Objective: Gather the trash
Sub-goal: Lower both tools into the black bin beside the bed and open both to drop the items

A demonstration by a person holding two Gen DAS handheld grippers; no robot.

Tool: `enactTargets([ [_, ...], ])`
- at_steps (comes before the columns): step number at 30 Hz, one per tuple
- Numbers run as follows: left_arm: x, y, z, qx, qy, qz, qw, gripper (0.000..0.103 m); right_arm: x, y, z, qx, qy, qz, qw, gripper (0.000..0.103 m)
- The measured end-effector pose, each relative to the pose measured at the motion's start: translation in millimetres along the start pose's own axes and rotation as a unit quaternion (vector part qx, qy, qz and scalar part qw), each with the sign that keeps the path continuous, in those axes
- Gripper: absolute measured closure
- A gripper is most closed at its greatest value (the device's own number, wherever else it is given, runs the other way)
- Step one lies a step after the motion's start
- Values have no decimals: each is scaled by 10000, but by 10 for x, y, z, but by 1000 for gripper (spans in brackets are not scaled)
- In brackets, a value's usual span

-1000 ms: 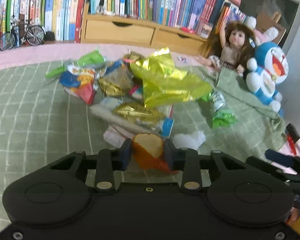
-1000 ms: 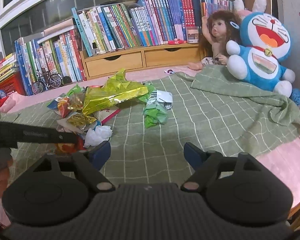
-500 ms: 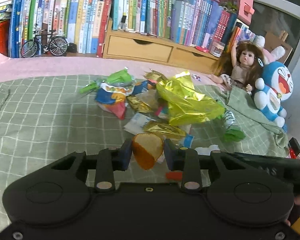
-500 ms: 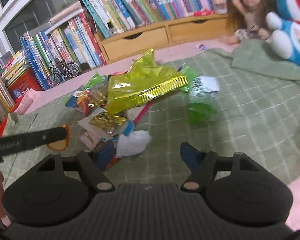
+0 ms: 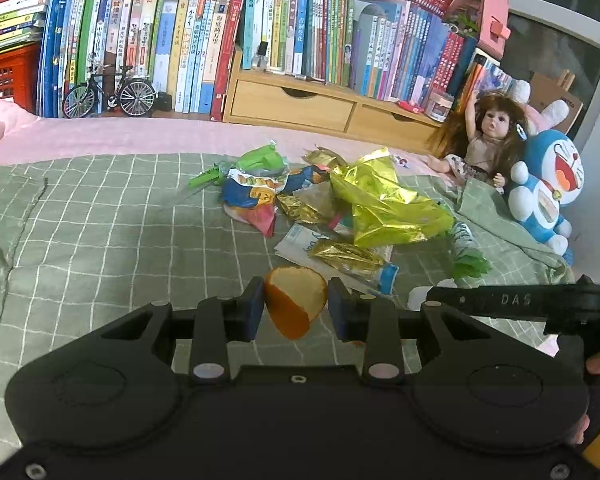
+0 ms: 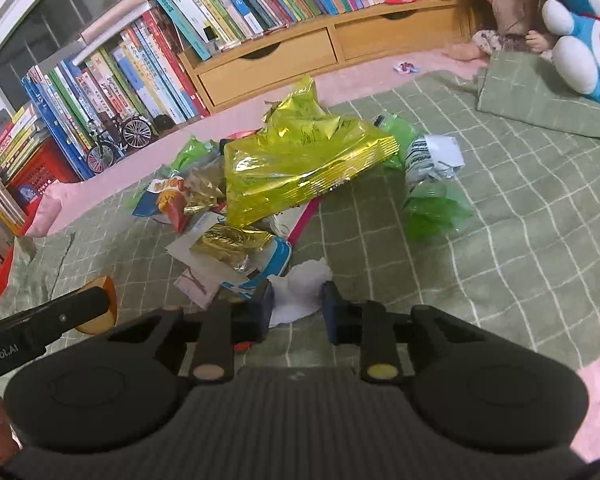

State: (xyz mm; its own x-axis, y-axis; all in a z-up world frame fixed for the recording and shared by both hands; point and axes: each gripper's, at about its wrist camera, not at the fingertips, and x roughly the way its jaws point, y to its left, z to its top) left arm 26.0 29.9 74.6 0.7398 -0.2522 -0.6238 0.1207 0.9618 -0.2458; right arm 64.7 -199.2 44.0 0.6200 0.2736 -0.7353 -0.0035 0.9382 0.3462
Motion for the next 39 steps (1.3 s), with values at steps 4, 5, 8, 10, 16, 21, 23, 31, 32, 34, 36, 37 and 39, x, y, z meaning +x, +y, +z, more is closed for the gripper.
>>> enactTargets([
  [4, -163, -20, -42, 47, -52, -53, 10000, 71, -190, -19, -18, 165, -82, 142, 9997, 74],
  [5, -204, -22, -47, 56, -65, -74, 9999, 71, -248, -16, -35, 175, -96, 192, 9996, 74],
  [8, -388, -45, -129, 98, -112, -180, 9997, 71, -443, 14, -128, 132, -105, 392, 9991, 74],
  [10, -520, -58, -215, 135, -137, -251, 9995, 71, -579, 51, -227, 55, -93, 510, 9986, 74],
  [16, -915, -67, -638, 174, -80, -441, 9988, 71, -913, 137, -685, -129, 77, 867, 9961, 73],
  [21, -1206, -50, -1135, 177, 95, -484, 9986, 71, -1068, 147, -1165, -127, 340, 1111, 9931, 73],
  [23, -1295, -45, -1347, 190, 163, -444, 9987, 71, -1074, 137, -1348, -76, 488, 1165, 9920, 73],
  [31, -1374, -85, -2212, 453, 508, -153, 9976, 71, -839, 117, -2064, 84, 1215, 1152, 9858, 73],
  [32, -1341, -78, -2292, 438, 611, -123, 9971, 71, -777, 110, -2124, 159, 1343, 1148, 9841, 73],
  [34, -1260, -44, -2444, 349, 845, -115, 9957, 71, -671, 120, -2227, 204, 1508, 1086, 9824, 73],
  [36, -1150, 14, -2513, 258, 1076, -108, 9938, 71, -573, 160, -2320, 99, 1624, 921, 9824, 73],
  [37, -1094, 41, -2542, 216, 1167, -93, 9929, 71, -531, 167, -2347, 65, 1678, 852, 9821, 73],
  [39, -995, 100, -2606, 127, 1331, -12, 9910, 71, -460, 167, -2391, 76, 1797, 778, 9806, 72],
])
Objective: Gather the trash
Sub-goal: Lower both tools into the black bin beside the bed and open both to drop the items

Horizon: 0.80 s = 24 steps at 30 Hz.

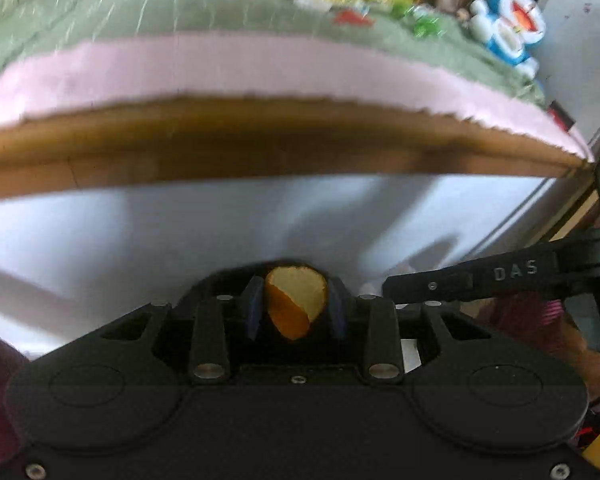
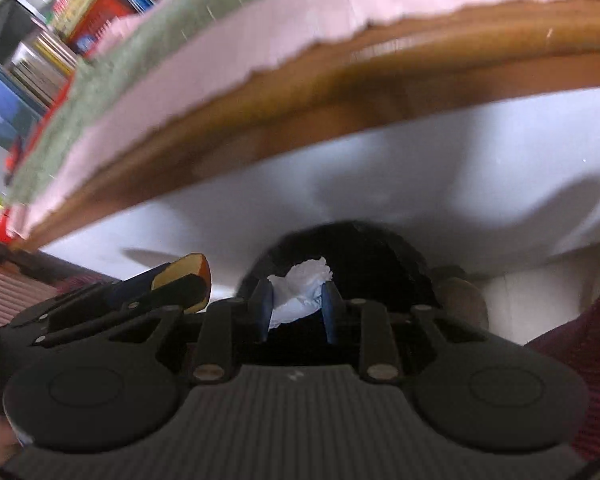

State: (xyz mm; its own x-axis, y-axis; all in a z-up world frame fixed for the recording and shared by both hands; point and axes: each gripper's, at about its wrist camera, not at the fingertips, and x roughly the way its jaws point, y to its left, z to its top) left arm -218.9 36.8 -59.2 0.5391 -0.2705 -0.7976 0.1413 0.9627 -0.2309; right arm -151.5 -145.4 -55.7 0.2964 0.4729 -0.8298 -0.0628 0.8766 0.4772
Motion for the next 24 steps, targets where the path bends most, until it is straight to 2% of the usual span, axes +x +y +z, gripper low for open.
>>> enactTargets([
  [7, 278, 164, -39, -160, 338, 78, 9993, 67, 158, -52, -27, 84, 159, -117, 9998, 69],
  [9, 306, 196, -39, -226, 341, 88, 9991, 57, 181, -43, -10, 85, 137, -139, 9998, 47],
  [10, 321, 207, -28, -254, 339, 84, 9991, 54, 181, -48, -3, 96, 128, -124, 9998, 45],
  [11, 320, 218, -23, -278, 336, 87, 9990, 46, 189, -51, -8, 108, 120, -120, 9998, 42],
  [14, 331, 231, 9, -287, 308, 99, 9991, 30, 195, -56, 8, 119, 109, -129, 9998, 40],
  [19, 283, 222, 19, -199, 204, 143, 9995, 26, 187, -89, 16, 147, 71, -118, 9998, 38],
  [24, 136, 203, 39, -126, -102, -36, 9999, 24, 97, -60, 35, 143, -54, -49, 9999, 36],
])
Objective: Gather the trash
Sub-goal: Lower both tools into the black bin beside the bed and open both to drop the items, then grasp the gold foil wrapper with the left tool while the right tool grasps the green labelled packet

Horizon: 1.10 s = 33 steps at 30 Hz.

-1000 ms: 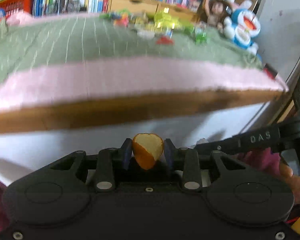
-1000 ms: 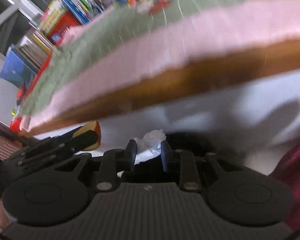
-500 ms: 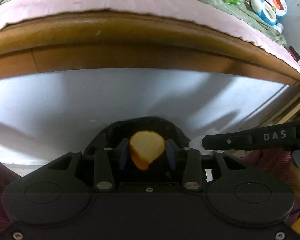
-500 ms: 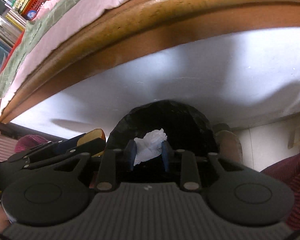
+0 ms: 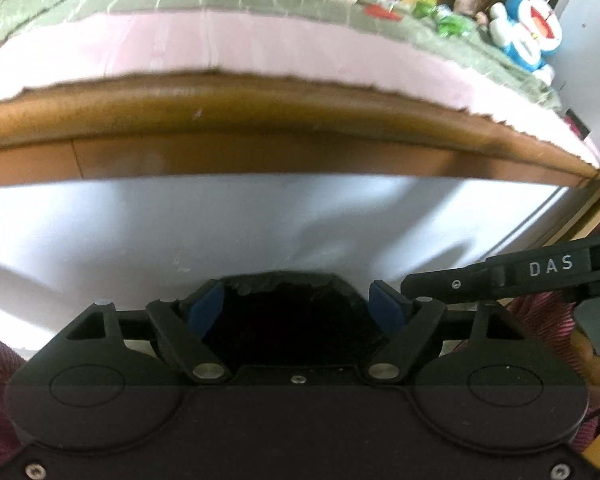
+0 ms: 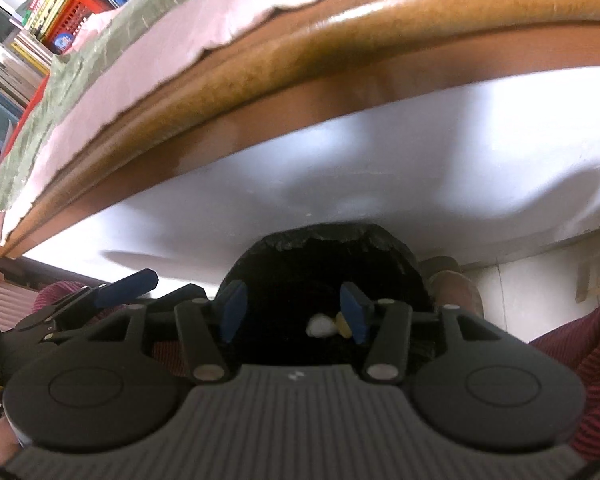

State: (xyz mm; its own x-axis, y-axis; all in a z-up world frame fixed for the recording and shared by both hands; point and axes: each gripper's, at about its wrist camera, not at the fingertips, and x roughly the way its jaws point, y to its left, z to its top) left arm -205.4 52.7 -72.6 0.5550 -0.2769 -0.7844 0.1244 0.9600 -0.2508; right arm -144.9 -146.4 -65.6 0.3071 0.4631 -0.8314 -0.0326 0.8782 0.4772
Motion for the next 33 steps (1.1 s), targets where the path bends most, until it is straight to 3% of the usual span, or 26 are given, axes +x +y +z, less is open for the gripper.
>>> enactTargets([
  [10, -580, -253, 314, 542, -718, -272, 9956, 21, -606, 147, 138, -470, -586, 406, 9963, 25],
  [14, -806, -376, 578, 772, -1013, -335, 9913, 19, -972, 217, 275, -812, -1041, 563, 9896, 16],
  [18, -916, -488, 929, 946, -1284, -219, 9870, 13, -1273, 205, 497, -1043, -1555, 418, 9814, 15],
  [22, -832, -549, 1305, 854, -1445, -107, 9858, 12, -1443, 69, 808, -961, -2007, 119, 9748, 15],
  [28, -502, -547, 1933, 491, -1498, -155, 9874, 13, -1566, -211, 1318, -621, -2282, -209, 9714, 15],
  [31, -310, -559, 2256, 423, -1427, -170, 9887, 16, -1621, -324, 1596, -481, -2360, -360, 9699, 15],
  [33, -168, -579, 2457, 343, -1334, -164, 9903, 23, -1633, -383, 1778, -405, -2397, -444, 9690, 15],
])
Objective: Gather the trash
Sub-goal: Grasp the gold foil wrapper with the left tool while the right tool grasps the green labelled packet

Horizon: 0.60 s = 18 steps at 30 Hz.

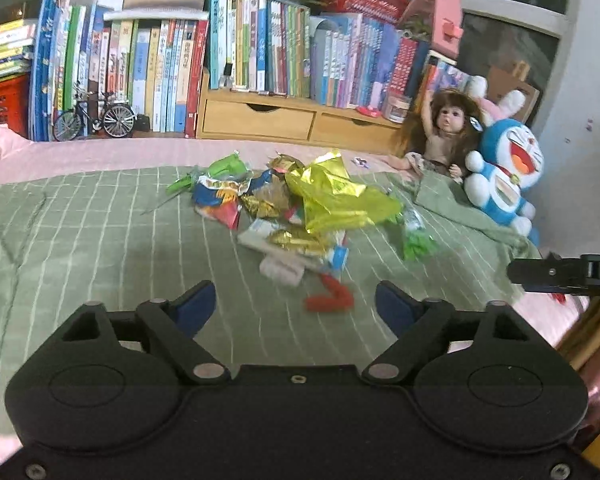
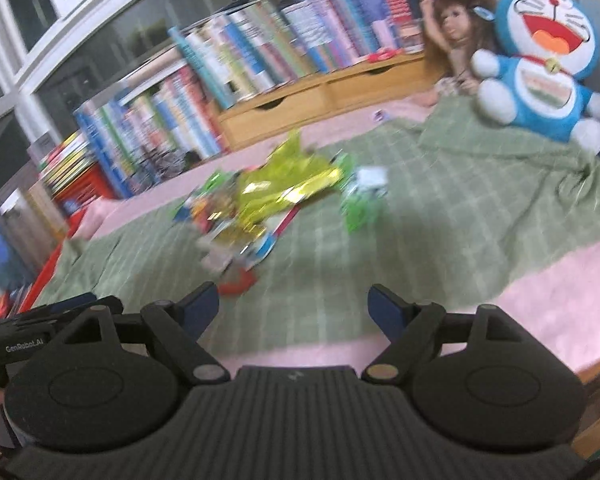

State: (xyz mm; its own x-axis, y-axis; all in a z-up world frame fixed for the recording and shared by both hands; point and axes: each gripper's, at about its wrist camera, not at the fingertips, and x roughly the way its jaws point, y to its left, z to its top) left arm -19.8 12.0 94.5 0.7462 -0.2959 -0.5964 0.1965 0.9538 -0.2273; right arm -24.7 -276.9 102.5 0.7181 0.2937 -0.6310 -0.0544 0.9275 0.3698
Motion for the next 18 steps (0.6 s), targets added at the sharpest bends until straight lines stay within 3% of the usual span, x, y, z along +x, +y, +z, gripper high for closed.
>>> enactTargets([
  [3, 321, 7, 207, -115, 156, -103, 9998, 34, 152, -112, 190, 143, 24, -113, 9998, 15],
  [11, 1249, -18, 462, -123, 761, -109, 9970, 39, 794, -353, 470, 250, 491, -438, 9975, 17],
  [18, 1654, -60, 521, -142, 840, -18, 9964, 39, 1229, -372, 573, 152, 727, -575, 9956, 18],
])
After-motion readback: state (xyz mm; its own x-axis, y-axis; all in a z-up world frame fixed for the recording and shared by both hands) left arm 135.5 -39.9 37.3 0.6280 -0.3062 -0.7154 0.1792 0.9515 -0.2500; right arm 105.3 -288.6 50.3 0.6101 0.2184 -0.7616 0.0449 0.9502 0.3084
